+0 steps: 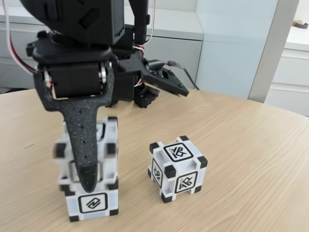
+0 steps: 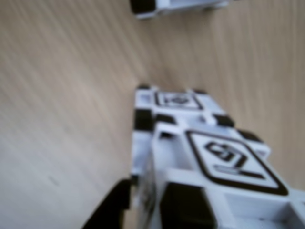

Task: Stack cubes from left to right.

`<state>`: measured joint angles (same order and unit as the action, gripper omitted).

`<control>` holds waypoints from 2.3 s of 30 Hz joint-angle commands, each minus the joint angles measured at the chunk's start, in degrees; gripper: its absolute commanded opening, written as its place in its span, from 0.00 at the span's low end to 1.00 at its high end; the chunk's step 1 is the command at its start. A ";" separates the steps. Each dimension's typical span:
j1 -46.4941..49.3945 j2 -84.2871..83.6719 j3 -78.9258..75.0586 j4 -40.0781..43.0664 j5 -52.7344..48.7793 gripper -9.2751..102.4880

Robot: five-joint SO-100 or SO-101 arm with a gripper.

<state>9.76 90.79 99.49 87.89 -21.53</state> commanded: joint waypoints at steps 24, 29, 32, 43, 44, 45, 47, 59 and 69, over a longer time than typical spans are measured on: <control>-20.04 10.55 -1.58 0.35 13.18 0.41; -25.84 9.49 -0.62 0.44 15.56 0.42; -27.69 9.49 2.90 0.44 16.00 0.41; -27.25 -0.88 10.63 -0.62 15.64 0.41; -27.25 -1.93 10.63 -0.62 15.56 0.40; -27.25 -2.99 10.63 -0.62 15.64 0.38; -27.25 -4.83 10.46 -0.70 16.26 0.33; -27.33 11.60 10.02 -0.62 17.31 0.08; -26.81 35.60 10.02 0.26 10.37 0.08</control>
<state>-17.93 119.71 110.30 88.42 -9.76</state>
